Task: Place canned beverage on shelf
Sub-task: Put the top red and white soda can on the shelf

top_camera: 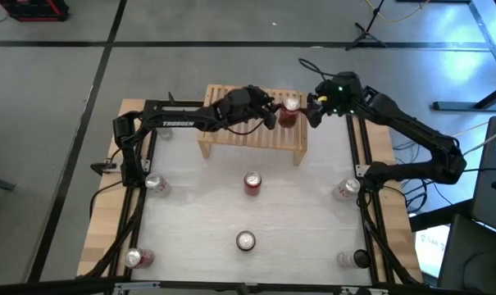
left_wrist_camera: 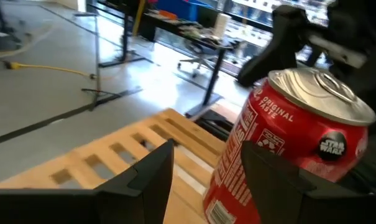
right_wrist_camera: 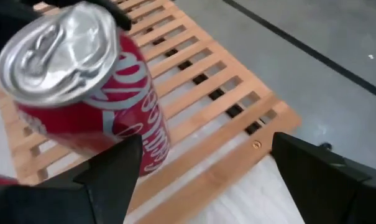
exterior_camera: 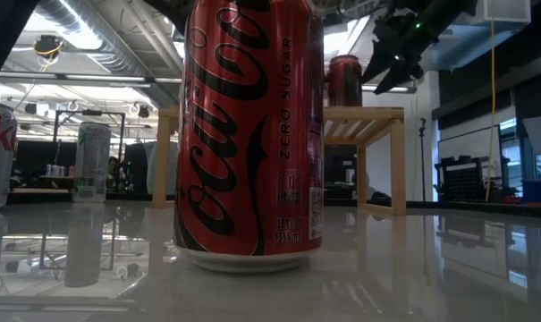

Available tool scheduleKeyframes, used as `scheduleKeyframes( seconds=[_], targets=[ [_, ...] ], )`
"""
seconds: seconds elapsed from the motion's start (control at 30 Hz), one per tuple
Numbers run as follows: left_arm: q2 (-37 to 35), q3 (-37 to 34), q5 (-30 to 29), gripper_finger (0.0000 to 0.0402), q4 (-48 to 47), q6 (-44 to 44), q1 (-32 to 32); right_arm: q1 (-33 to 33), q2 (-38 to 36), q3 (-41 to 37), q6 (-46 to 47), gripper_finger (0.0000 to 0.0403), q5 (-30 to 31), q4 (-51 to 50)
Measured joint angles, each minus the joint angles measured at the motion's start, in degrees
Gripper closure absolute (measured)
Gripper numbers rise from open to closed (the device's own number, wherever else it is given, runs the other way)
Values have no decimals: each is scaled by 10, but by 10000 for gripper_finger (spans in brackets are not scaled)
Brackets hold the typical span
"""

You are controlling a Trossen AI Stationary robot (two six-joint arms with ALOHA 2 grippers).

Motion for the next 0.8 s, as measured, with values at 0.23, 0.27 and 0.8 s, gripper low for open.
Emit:
scheduleKeyframes(
  seconds=[0.23,0.27,0.8],
  targets=[
    [-16,0,37,212,-13,3,-10,-2,-12,17,-14,49,82,-1],
    [-18,0,43,212,-15,3,-11,-2,-11,16,-14,49,90,-5],
    [-17,0,20,212,-38,3,-35,-2,15,16,-16,49,22,0]
  ],
)
